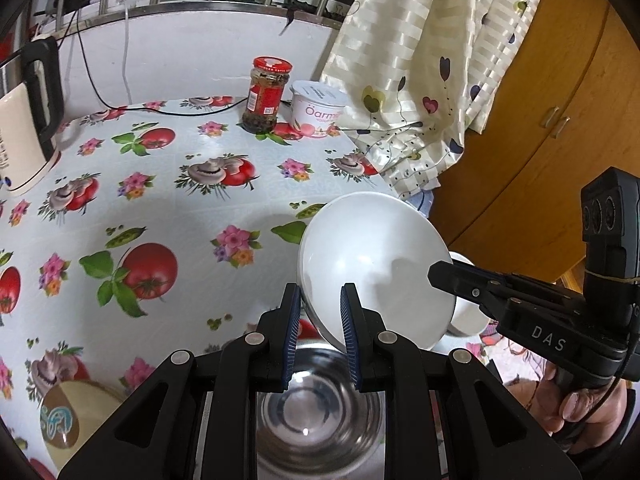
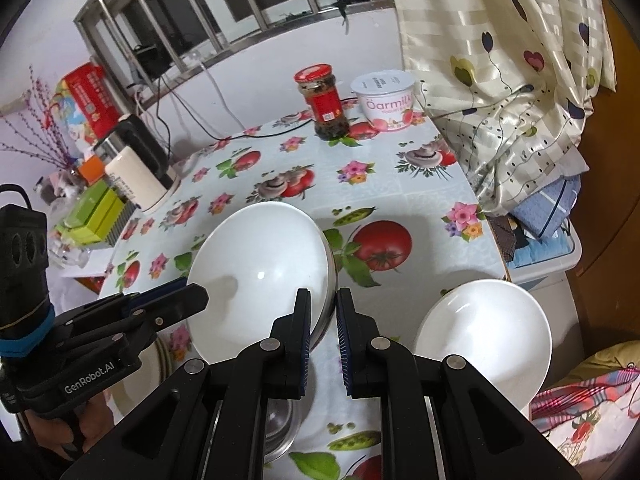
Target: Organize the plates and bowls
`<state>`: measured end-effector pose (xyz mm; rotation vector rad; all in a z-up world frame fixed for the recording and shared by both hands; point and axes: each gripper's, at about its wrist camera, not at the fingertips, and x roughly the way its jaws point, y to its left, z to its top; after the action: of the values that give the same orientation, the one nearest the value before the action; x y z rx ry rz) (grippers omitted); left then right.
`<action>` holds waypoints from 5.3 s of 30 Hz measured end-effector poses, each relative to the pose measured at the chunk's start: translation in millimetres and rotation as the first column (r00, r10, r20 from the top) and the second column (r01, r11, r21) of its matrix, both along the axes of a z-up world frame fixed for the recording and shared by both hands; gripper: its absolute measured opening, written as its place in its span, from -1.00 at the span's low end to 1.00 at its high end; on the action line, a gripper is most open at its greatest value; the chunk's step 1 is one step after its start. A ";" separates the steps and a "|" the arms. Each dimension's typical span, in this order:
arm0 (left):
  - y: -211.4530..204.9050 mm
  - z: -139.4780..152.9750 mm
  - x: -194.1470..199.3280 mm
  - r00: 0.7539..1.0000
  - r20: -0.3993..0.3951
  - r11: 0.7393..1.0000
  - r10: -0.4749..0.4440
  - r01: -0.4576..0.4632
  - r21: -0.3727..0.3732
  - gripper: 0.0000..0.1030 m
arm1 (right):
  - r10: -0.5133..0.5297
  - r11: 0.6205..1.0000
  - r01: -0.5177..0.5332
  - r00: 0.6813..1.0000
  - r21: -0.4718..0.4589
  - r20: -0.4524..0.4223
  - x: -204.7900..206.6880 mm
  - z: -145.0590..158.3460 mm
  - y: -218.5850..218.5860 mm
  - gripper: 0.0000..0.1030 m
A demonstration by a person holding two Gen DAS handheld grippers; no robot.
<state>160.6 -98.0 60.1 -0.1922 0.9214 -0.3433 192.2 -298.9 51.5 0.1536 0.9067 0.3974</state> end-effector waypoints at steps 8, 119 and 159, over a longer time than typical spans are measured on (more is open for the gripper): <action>14.9 3.1 -28.4 1.000 0.003 1.000 0.020 -0.020 0.007 -0.59 | 0.026 1.000 -0.026 1.000 0.002 0.000 -24.5 2.2 15.5 -0.75; -14.7 -1.6 -41.8 0.998 0.023 0.995 -0.054 0.052 0.083 -0.59 | 0.004 1.000 -0.004 1.000 -0.007 0.023 -54.4 -8.3 -21.5 -0.19; -130.4 -19.3 5.9 0.971 -0.056 0.969 -0.234 0.238 0.069 -0.55 | -0.190 0.980 0.192 0.981 -0.058 0.039 -48.6 -22.4 -109.9 -0.13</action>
<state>166.5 -228.5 40.9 -0.0203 1.0052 -0.5253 143.6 -408.8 29.1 0.1752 0.8626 0.1926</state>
